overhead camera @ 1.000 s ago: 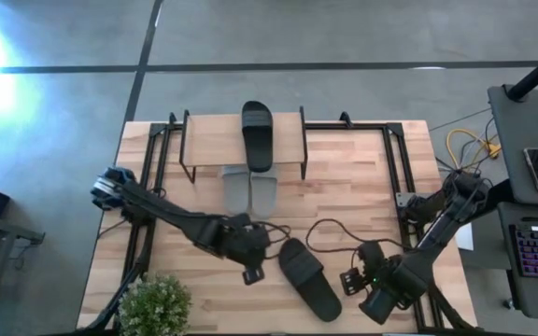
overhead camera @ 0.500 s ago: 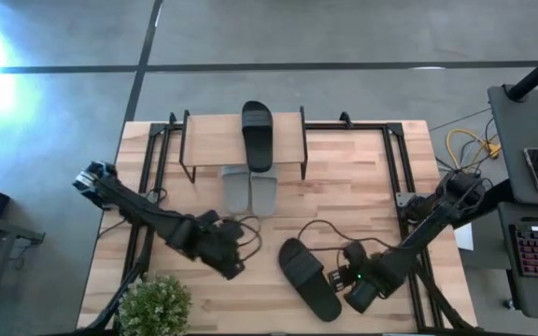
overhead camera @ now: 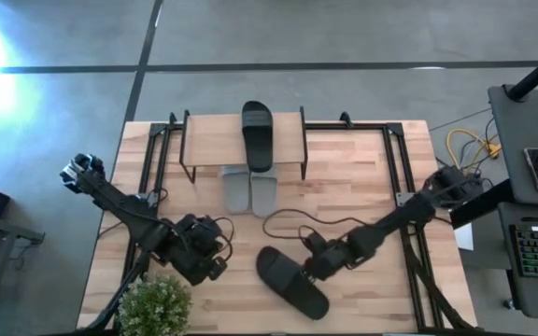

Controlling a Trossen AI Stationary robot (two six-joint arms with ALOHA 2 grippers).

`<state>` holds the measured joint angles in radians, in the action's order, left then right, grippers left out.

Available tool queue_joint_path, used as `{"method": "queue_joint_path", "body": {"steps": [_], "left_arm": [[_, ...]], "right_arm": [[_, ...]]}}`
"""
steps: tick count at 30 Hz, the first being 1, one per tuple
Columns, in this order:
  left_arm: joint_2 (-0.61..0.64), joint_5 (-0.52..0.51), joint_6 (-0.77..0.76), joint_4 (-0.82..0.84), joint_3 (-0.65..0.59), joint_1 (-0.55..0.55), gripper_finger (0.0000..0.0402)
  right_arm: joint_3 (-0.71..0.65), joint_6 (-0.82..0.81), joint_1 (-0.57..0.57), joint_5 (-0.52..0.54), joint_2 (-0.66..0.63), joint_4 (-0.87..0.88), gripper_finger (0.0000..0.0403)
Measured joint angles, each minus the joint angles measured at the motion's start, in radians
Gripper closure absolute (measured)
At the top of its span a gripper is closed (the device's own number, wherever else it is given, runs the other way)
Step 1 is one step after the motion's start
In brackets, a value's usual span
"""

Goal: Pick and place slides into the shelf
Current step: Put the black slide on the shelf

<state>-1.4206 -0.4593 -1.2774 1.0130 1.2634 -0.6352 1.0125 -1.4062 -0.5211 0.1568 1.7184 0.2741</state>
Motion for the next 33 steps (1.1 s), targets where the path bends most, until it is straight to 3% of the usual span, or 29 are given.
{"method": "queue_joint_path", "body": {"steps": [2, 5, 10, 13, 18, 23, 27, 33], "left_arm": [[-0.004, 0.009, 0.001, -0.001, -0.004, 0.0, 0.0402], [-0.006, 0.035, 0.029, -0.031, -0.014, 0.001, 0.0402], [-0.028, 0.074, 0.213, -0.229, -0.012, 0.044, 0.0402], [-0.08, 0.165, 0.316, -0.323, 0.016, 0.121, 0.0402], [-0.175, 0.363, 0.422, -0.39, 0.093, 0.229, 0.0402], [-0.228, 0.398, 0.419, -0.384, 0.123, 0.244, 0.0402], [-0.228, 0.395, 0.341, -0.46, 0.054, 0.227, 0.0402], [-0.217, 0.474, 0.134, -0.872, -0.107, 0.233, 0.0378]], "right_arm": [[0.029, 0.018, 0.019, 0.028, -0.005, 0.064, 0.0376], [0.093, 0.01, 0.023, 0.091, -0.023, 0.297, 0.0376], [0.173, -0.069, -0.033, 0.144, -0.062, 0.651, 0.0375], [0.171, -0.129, -0.073, 0.121, -0.117, 0.66, 0.0375], [0.115, -0.414, -0.175, 0.165, -0.206, 0.653, 0.0375], [0.06, -0.703, -0.336, 0.287, -0.269, 0.649, 0.0372], [0.044, -0.879, -0.452, 0.397, -0.264, 0.664, 0.0348], [0.058, -0.875, -0.464, 0.397, -0.206, 0.646, 0.0276]]}}
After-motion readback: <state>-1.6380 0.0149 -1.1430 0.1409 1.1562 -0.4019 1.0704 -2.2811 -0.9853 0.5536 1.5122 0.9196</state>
